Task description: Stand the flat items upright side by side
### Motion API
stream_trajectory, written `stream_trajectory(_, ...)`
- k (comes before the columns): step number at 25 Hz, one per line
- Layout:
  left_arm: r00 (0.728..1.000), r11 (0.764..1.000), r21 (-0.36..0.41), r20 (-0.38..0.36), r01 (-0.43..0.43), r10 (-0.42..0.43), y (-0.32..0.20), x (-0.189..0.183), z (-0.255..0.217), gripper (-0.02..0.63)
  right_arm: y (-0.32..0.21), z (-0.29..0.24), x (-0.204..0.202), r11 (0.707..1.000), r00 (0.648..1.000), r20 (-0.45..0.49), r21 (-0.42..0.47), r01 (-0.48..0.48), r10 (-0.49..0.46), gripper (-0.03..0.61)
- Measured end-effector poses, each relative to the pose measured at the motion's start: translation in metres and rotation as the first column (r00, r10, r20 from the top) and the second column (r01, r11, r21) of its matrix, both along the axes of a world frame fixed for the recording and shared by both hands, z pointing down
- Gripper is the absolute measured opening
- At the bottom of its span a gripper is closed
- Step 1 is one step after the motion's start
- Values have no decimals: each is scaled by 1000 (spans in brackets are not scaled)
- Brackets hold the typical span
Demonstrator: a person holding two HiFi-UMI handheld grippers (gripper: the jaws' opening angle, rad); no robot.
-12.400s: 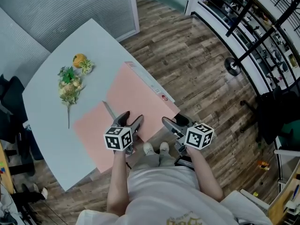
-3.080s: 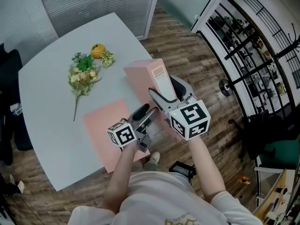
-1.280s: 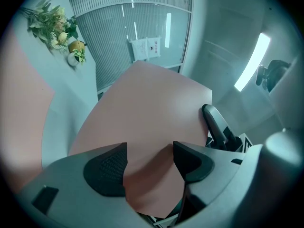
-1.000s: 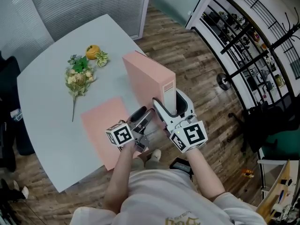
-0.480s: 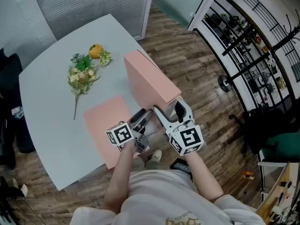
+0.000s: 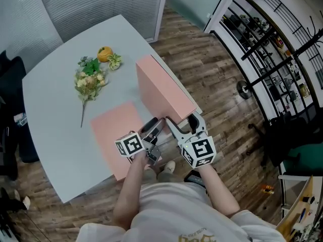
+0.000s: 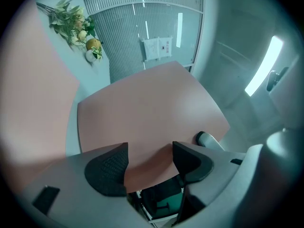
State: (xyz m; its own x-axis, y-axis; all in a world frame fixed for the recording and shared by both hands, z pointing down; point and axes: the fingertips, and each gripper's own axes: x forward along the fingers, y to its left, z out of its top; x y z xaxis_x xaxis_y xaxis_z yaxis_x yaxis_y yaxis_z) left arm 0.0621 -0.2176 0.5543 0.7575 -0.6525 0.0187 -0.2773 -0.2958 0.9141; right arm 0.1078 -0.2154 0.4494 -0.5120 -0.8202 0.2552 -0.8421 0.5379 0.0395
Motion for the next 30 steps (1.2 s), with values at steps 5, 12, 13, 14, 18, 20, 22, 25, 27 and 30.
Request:
stream_trajectory(5,1000,1000,-12,4,-5,5,2,3,4,284,3,12,3,1000,1000,-11,-24,2,-2,313)
stream_trajectory(12,1000,1000,-16,-2,-8,8,6,7,0,284,4,12,4,1000,1000,5,-24,16,-16,314)
stream_trajectory(13,1000,1000,-16,-2,-6,6,5,6,0,284,3,12,4,999,1000,10,-27,20,-20,314)
stream_trajectory(14,1000,1000,-15,-1,-2,1,5,5,0,284,3,12,3,999,1000,17,-31,25,-24,314)
stream_trajectory(18,1000,1000,-8,4,27,-27,5,2,-4,284,6,11,8,998,998,42,-45,41,-39,314)
stream_trajectory(20,999,999,-6,5,43,-43,5,0,-5,284,7,11,10,998,998,42,-47,47,-45,314)
stream_trajectory(22,998,998,-7,2,60,-60,6,-3,-6,284,9,12,10,997,998,43,-51,54,-52,314)
stream_trajectory(25,997,997,-8,3,83,-83,9,-4,-7,284,12,13,12,996,997,48,-56,63,-61,314)
stream_trajectory(27,995,995,-2,7,97,-97,10,-6,-9,284,14,13,14,996,996,51,-59,74,-71,314)
stream_trajectory(30,992,993,3,13,122,-122,15,-8,-11,284,20,12,19,993,995,56,-70,92,-88,314)
